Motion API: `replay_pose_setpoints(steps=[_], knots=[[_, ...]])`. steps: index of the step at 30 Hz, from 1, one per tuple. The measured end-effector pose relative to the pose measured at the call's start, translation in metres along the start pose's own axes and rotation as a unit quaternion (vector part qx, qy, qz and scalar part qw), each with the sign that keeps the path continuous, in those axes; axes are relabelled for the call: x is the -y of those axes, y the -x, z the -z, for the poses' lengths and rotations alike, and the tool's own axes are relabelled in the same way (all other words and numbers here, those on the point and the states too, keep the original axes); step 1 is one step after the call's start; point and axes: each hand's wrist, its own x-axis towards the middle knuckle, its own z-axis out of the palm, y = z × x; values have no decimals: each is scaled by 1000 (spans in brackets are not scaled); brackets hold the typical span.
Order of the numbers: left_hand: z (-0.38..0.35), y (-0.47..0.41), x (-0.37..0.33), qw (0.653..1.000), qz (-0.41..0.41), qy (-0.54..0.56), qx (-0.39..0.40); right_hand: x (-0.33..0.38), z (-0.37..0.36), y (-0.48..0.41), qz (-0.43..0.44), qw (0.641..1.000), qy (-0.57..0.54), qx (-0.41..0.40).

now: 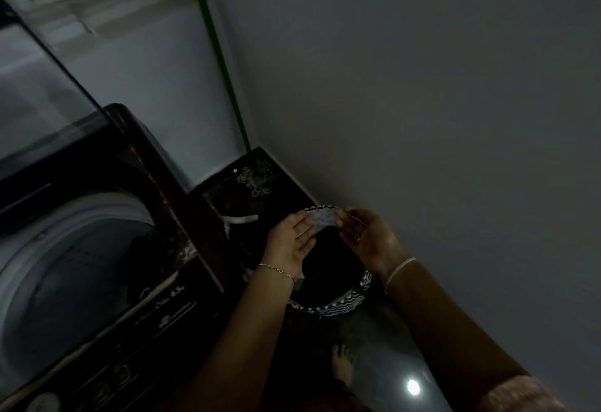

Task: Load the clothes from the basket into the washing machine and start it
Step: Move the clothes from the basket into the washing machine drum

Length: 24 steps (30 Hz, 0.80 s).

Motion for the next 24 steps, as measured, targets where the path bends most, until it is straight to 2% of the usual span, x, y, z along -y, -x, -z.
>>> replay_pose_setpoints(steps=[6, 10, 14, 17, 20, 22, 24], knots=[[12, -54, 36, 998, 51, -19, -34, -13, 48, -57, -37, 991, 108, -68], [23, -107, 67, 992, 93, -58, -57, -42, 80, -108, -64, 967, 211, -124], [48, -168, 109, 977, 198, -74, -32, -87, 104, -158, -72, 943, 302, -117], [59, -192, 143, 959, 182, -168, -135, -133, 121, -207, -72, 927, 351, -110], [72, -222, 176, 950, 159, -219, -153, -173, 138, -251, -110, 868, 475, -97], [80, -243, 191, 945, 173, -231, -155, -175, 131, -261, -115, 798, 587, -76], [88, -261, 200, 943, 179, -230, -159, -181, 132, -280, -137, 708, 692, -22]])
